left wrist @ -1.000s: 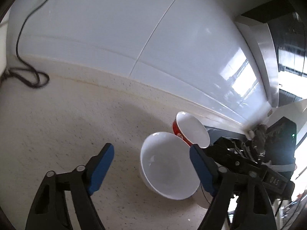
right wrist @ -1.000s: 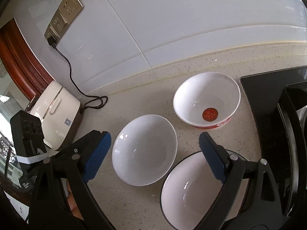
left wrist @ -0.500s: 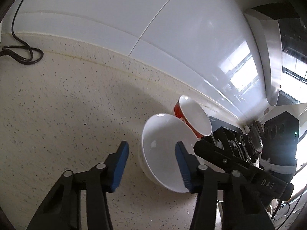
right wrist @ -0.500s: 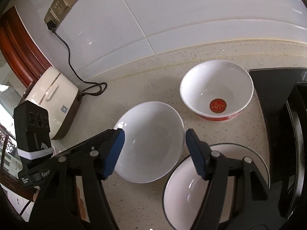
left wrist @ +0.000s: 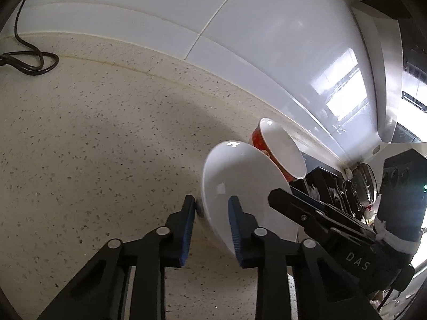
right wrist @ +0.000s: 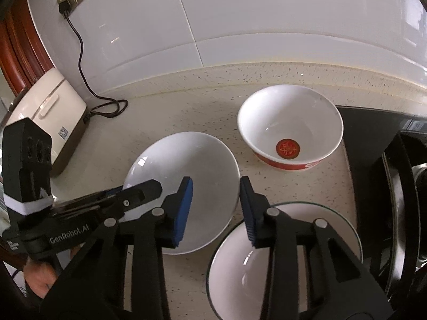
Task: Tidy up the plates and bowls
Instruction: 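Close both grippers on the rim of the plain white bowl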
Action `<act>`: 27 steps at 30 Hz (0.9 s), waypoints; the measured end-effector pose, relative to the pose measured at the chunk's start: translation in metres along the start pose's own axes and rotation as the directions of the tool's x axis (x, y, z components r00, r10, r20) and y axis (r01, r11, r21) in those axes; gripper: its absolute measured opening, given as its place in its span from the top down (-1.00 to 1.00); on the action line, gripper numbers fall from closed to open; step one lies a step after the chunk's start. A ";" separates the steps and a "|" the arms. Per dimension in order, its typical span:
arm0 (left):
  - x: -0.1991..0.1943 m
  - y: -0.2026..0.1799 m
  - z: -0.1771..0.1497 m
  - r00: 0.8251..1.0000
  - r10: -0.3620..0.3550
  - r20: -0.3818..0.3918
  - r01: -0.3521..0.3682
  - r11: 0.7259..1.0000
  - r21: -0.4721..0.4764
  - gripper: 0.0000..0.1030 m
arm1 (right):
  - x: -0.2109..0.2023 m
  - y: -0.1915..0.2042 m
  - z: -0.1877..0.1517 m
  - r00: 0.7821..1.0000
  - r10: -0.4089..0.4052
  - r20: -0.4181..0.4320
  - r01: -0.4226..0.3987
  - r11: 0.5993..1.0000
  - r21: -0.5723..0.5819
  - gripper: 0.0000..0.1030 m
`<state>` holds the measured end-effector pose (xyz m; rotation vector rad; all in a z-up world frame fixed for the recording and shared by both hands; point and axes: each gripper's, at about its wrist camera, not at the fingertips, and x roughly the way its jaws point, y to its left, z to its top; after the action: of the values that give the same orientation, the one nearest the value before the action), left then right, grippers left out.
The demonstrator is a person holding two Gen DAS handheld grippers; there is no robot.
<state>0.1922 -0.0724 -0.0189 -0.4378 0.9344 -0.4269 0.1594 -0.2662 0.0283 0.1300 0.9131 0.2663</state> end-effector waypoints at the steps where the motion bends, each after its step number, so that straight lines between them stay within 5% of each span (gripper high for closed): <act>1: 0.000 0.001 0.000 1.000 0.003 0.002 -0.003 1.000 -0.002 0.57 | 0.000 0.000 0.000 1.000 0.000 0.002 0.000 1.000 -0.002 0.27; 13: -0.005 0.018 0.003 1.000 0.022 0.009 -0.021 0.999 -0.046 0.82 | -0.009 0.006 -0.001 0.996 0.079 0.040 -0.079 0.997 0.004 0.30; 27: -0.043 0.038 0.023 0.996 0.068 0.050 -0.064 0.996 -0.068 0.85 | -0.009 0.045 0.011 0.994 0.111 0.016 -0.111 0.994 0.009 0.31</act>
<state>0.1945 -0.0143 0.0017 -0.4750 0.9117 -0.3235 0.1552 -0.2253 0.0515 0.1921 0.8931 0.3635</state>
